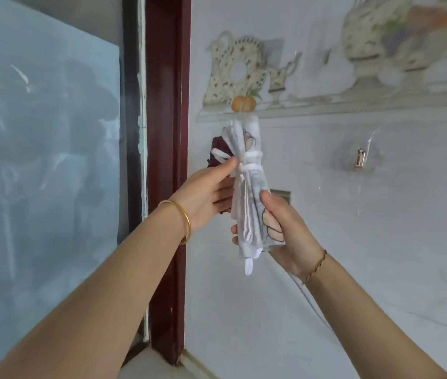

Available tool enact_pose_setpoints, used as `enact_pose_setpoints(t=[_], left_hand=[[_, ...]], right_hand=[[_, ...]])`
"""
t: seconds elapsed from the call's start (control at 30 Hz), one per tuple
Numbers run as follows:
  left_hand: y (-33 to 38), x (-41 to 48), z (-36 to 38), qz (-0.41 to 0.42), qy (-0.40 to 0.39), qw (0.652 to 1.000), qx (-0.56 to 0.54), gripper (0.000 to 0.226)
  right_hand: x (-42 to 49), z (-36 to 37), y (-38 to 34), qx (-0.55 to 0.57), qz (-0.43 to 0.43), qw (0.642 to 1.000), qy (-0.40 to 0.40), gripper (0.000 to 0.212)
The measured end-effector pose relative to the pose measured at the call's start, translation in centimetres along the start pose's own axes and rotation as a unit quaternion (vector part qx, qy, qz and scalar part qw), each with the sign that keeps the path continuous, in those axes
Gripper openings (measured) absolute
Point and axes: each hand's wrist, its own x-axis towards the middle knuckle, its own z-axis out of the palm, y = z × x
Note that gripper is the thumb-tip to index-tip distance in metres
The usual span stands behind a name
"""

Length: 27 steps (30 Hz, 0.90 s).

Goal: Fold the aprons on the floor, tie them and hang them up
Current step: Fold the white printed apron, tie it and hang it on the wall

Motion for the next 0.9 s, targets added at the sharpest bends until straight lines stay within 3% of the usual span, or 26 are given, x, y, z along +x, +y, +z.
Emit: enact_pose_setpoints(t=[0.17,0.33,0.43,0.5,0.57,0.63,0.73,0.8,0.9], left_hand=[[2.4,3.0,1.4,0.039,0.010,0.999,0.019,0.027],[4.7,6.1,2.4,0.092,0.047,0.992,0.073,0.023],[5.8,7.8,2.5,0.096,0.054,0.993,0.047,0.012],[6.2,8.7,2.2,0.091,0.061,0.993,0.040,0.012],[6.2,9.3,1.7,0.084,0.072,0.993,0.040,0.019],[6.1,9.8,1.2,0.076,0.091,0.992,0.042,0.025],[6.0,10.4,0.8,0.085,0.125,0.988,0.022,0.027],[6.2,10.7,0.9,0.095,0.134,0.986,0.005,0.034],[6.6,10.9,1.5,0.100,0.128,0.987,0.011,0.035]], right_hand=[[4.3,-1.7,-3.1,-0.085,-0.088,0.988,0.096,0.062],[7.7,-2.2,-6.0,-0.148,-0.115,0.977,0.101,0.034],[8.8,-2.4,-7.1,-0.107,-0.085,0.987,0.084,0.021],[9.3,-2.7,-7.3,-0.125,-0.082,0.985,0.083,0.039],[9.5,-2.7,-6.9,-0.181,-0.132,0.969,0.106,0.041],[10.0,-3.0,-6.3,-0.306,-0.206,0.921,0.127,0.046],[11.1,-3.3,-5.4,-0.563,-0.245,0.761,0.208,0.068],[11.6,-3.0,-5.2,-0.644,-0.275,0.668,0.249,0.074],[12.4,-2.9,-4.9,-0.688,-0.314,0.586,0.290,0.083]])
